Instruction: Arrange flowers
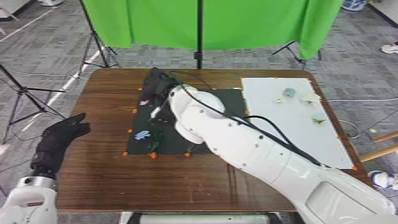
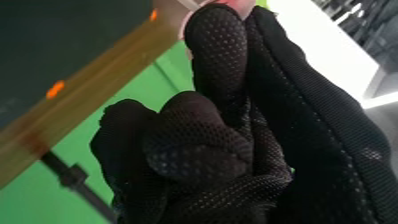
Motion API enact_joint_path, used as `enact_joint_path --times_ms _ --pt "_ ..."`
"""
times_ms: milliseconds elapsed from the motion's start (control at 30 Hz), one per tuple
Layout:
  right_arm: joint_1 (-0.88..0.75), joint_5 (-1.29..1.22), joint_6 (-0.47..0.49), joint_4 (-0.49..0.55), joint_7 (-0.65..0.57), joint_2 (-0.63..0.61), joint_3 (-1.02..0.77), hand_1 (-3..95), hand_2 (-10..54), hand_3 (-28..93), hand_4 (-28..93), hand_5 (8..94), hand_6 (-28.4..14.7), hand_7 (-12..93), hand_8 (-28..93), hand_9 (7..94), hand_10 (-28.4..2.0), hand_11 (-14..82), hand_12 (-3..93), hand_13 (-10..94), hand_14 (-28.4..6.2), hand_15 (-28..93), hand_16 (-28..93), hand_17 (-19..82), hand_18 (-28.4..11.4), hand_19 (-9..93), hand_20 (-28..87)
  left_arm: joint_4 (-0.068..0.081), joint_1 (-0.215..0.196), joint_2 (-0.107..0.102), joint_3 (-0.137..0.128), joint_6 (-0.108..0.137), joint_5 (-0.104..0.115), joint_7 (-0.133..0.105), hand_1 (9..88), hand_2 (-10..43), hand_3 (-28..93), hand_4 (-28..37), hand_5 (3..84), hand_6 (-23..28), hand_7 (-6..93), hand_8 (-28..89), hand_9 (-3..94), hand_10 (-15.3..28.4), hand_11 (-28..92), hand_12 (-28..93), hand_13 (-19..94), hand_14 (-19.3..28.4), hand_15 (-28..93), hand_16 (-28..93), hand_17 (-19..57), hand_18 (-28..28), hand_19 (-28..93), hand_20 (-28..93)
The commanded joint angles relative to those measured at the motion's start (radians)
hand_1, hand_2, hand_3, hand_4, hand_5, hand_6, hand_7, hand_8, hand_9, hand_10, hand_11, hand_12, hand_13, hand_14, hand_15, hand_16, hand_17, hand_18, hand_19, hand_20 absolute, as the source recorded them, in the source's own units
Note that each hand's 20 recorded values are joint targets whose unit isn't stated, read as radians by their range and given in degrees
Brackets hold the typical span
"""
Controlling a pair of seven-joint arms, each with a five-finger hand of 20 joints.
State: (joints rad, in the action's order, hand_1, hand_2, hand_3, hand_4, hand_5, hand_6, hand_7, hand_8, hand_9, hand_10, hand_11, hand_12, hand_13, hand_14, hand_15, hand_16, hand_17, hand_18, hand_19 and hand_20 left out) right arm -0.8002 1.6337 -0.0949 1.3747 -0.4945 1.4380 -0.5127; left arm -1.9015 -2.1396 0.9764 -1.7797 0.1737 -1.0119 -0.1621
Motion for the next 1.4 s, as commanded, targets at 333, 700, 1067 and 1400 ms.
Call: enact_joint_path --times_ms 333,700,1067,1400 --pt "0.004 0.121 -0.012 -0.077 -0.011 0.004 0.050 58.8 -9.5 58 -14 78.7 -0.5 25 11 87.9 -9.6 41.1 36.3 93 -1.1 61 37 65 -14.7 93 61 0.021 0.029 -0.005 0.024 -0.035 -0.005 -0.001 27.7 2.7 67 -22.6 45.8 6.0 11.4 -6 45.6 14.7 22 13 37 18.8 21 0 7.3 13.1 9 17" --pt "-0.008 0.129 0.028 -0.079 -0.007 0.003 0.050 55.0 -9.5 56 -14 77.0 -0.9 21 11 87.0 -10.1 44.6 31.1 93 -1.7 62 37 64 -15.2 93 62 0.026 0.040 -0.004 0.032 -0.050 -0.011 -0.002 27.3 2.3 67 -22.2 45.5 6.0 11.3 -6 45.4 14.8 22 13 37 18.7 20 1 7.2 13.0 9 17" --pt "-0.021 0.164 0.050 -0.093 -0.003 -0.004 0.054 52.1 -9.5 56 -13 75.1 -1.1 19 11 86.2 -10.6 44.8 30.5 92 -2.1 62 37 63 -15.4 93 61 0.025 0.034 -0.001 0.026 -0.053 -0.011 0.003 27.2 1.9 67 -22.1 45.1 5.9 11.0 -6 45.1 14.6 22 13 37 18.7 20 1 7.1 13.1 8 17" --pt "0.006 0.160 0.018 0.015 0.025 -0.074 0.041 51.7 -9.5 56 -13 74.6 -1.1 19 11 86.0 -10.8 44.8 30.3 91 -2.3 62 36 63 -15.7 93 61 0.015 -0.007 0.008 0.003 -0.047 -0.006 0.010 27.2 1.7 67 -22.0 45.2 5.9 11.0 -6 45.1 14.7 22 13 37 18.7 20 1 7.0 13.2 8 17"
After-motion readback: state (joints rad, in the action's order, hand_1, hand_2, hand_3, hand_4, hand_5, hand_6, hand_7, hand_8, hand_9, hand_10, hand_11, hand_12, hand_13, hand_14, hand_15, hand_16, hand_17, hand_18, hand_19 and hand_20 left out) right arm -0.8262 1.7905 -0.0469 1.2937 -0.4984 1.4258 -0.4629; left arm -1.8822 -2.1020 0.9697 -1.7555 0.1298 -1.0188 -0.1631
